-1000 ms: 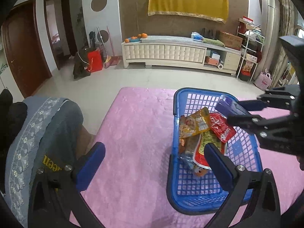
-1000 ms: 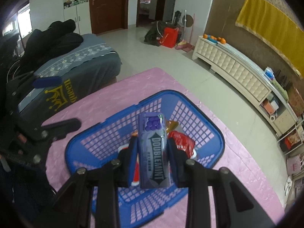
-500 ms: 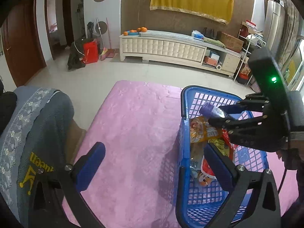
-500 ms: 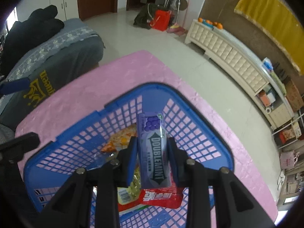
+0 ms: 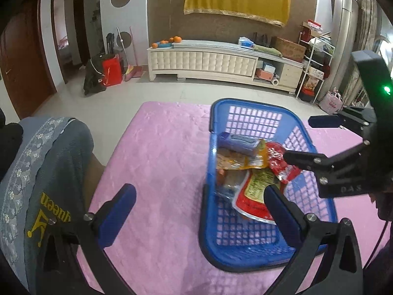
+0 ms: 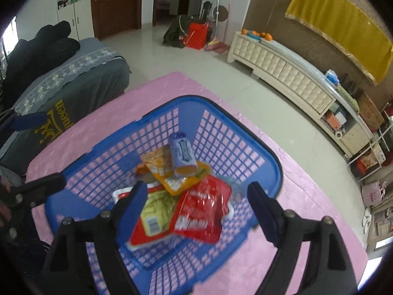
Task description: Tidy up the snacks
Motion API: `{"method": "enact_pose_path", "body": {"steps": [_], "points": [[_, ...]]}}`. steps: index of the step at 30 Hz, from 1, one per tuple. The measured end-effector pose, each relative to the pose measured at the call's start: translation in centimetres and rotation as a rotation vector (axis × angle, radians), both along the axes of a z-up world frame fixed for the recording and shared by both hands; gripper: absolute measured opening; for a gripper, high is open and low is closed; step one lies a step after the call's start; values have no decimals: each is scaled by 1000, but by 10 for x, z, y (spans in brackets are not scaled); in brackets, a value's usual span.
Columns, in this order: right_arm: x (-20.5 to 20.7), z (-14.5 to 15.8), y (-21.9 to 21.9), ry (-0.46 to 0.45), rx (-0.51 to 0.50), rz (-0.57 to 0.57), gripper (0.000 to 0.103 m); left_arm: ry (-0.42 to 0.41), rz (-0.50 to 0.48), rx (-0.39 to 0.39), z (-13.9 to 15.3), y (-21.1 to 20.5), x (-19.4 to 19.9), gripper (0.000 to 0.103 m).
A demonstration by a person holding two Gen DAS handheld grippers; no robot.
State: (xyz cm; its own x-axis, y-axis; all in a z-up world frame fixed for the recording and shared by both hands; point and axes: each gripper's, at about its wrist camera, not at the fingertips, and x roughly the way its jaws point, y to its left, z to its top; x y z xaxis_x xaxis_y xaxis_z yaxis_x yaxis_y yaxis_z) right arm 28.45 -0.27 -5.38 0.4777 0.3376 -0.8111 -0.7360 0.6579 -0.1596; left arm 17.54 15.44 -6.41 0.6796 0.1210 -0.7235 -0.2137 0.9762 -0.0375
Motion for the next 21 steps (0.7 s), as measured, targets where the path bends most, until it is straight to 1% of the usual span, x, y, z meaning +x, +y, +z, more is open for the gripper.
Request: {"method": "enact_pose_path", "body": {"steps": [4, 6, 12, 15, 17, 19, 21], "points": [[-25, 9, -15, -18, -28, -18, 86, 0, -17, 17, 4, -14, -14, 103], [-32, 16, -19, -39, -14, -24, 86, 0, -22, 24, 6, -19, -21, 103], [-63, 32, -46, -58, 90, -71, 87, -32, -42, 41, 19, -42, -46, 103], [-85, 40, -60, -92, 143, -95, 87, -58, -49, 37, 28, -53, -62, 103], [-102, 46, -70, -120, 175, -117, 87, -93, -34, 61, 36, -62, -77, 103], [-118, 53, -79, -148, 212, -139, 88, -126, -33, 47, 42, -69, -89, 103], [-131, 57, -87, -160, 248, -160, 93, -153, -39, 23, 47, -76, -101, 103]]}}
